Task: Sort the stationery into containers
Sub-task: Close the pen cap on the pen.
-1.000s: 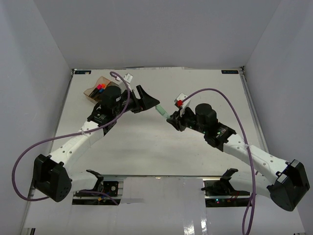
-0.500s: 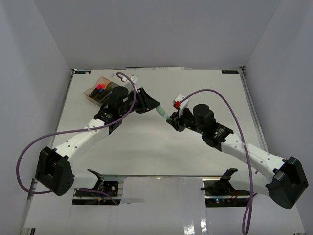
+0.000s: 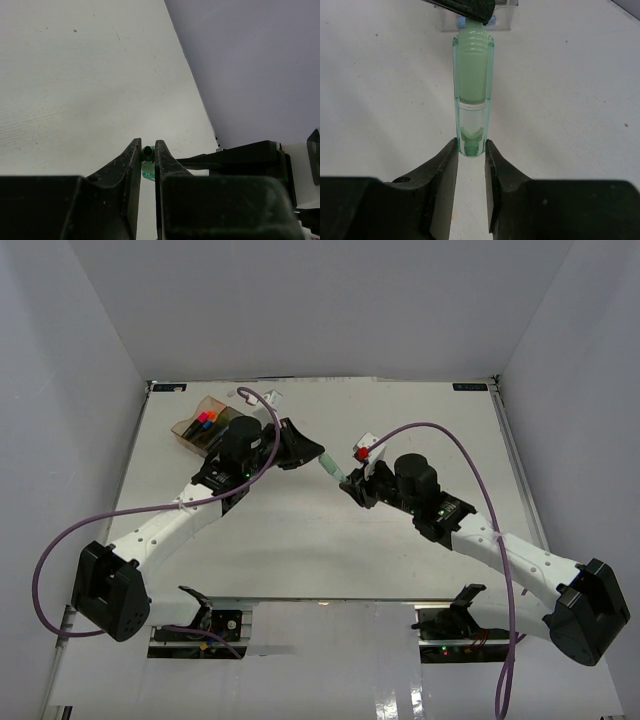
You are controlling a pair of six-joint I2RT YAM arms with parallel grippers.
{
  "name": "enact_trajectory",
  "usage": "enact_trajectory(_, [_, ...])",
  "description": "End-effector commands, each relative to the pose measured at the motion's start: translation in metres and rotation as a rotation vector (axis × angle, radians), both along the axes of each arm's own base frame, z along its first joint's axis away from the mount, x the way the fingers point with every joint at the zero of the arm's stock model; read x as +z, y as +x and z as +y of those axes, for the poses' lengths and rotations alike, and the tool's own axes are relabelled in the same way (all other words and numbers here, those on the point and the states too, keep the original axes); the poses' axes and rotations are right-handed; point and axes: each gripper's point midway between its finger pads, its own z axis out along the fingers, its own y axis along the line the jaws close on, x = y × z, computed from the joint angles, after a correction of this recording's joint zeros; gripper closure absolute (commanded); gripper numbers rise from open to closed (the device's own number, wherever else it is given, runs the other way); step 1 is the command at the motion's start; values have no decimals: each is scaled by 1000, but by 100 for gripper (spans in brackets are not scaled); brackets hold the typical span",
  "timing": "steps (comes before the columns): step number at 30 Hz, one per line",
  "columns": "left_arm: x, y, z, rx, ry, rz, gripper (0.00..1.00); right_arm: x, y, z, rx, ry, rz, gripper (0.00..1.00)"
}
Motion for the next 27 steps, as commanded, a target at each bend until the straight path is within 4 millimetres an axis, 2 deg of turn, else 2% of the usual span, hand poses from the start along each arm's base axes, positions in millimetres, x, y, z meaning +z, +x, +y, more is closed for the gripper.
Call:
enact_trajectory(1, [32,-1,8,28,-13,-118,90,-4,1,1,0,-6,-11,82])
enact_trajectory(7, [38,4,10,33,15,-161,90,-10,2,1,-2,-20,0,82])
enact_trajectory(8, [38,3,9,22,21,-169,88,-11,2,1,-5,-24,1,82])
enact_trajectory(9, [39,3,8,15,23,-176,82,-13,3,0,-11,-28,4,82])
enact_trajectory(12, [39,1,6,-11,32,-188,75,-18,4,0,-16,-41,11,82])
enact_trajectory(20, [49,-7,2,-53,7,-217,69,-23,7,0,-27,-54,23,82])
enact_trajectory(27, [42,-14,-4,-94,-20,-198,67,-26,10,1,-32,-66,31,82])
